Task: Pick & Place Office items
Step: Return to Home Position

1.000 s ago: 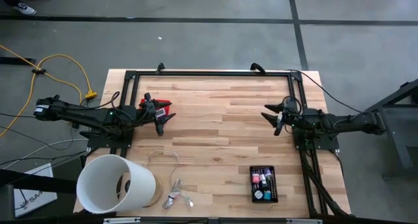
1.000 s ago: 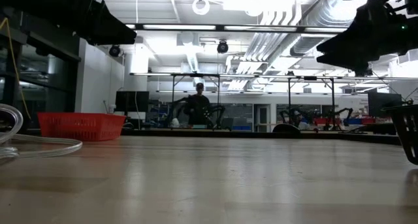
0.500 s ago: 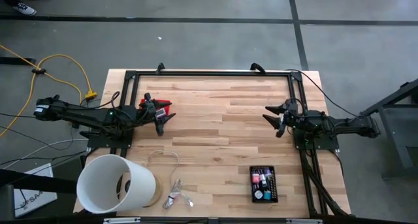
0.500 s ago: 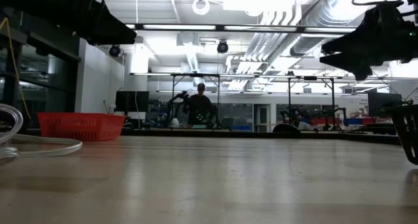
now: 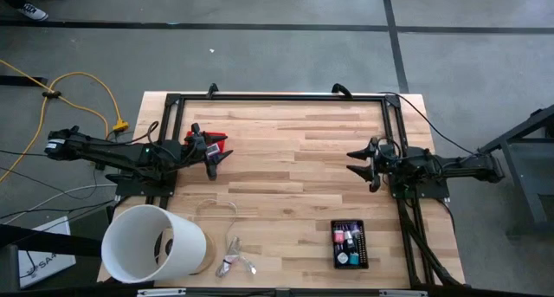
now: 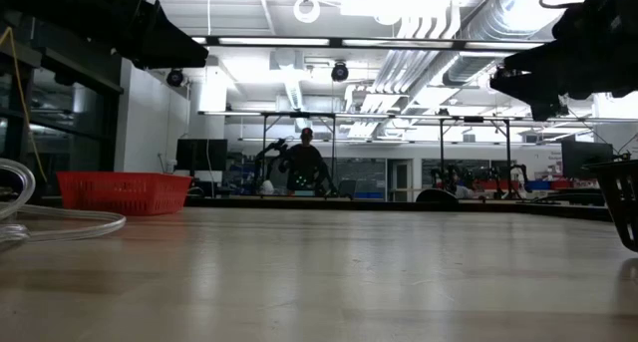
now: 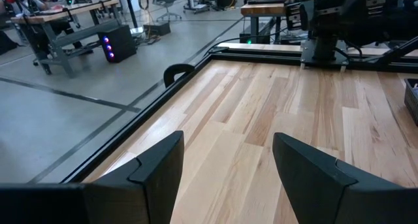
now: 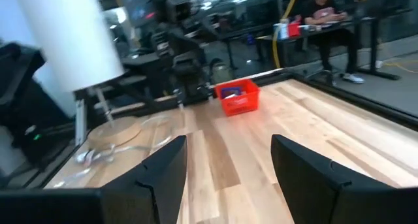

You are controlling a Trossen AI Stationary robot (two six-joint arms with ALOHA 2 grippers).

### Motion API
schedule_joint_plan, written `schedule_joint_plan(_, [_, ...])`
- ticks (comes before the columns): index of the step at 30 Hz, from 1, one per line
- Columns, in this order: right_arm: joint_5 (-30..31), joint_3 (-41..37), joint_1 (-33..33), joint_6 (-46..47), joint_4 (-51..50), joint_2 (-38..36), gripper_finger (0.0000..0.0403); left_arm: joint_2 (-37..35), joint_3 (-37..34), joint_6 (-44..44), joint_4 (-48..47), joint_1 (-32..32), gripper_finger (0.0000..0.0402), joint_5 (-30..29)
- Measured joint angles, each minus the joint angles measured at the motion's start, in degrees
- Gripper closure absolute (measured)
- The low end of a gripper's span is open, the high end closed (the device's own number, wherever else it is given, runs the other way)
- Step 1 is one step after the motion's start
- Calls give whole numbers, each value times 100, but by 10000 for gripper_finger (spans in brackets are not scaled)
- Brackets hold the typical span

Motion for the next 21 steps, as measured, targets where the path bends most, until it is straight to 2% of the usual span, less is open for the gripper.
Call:
schedule_joint_plan(12, [-1007, -4, -2, -293, -178, 48, 195, 0, -1, 0, -1, -1, 175, -2])
schedule_joint_plan(21, [-1014, -7, -2, -289, -174, 69, 195, 0, 0, -1, 0, -2, 175, -2])
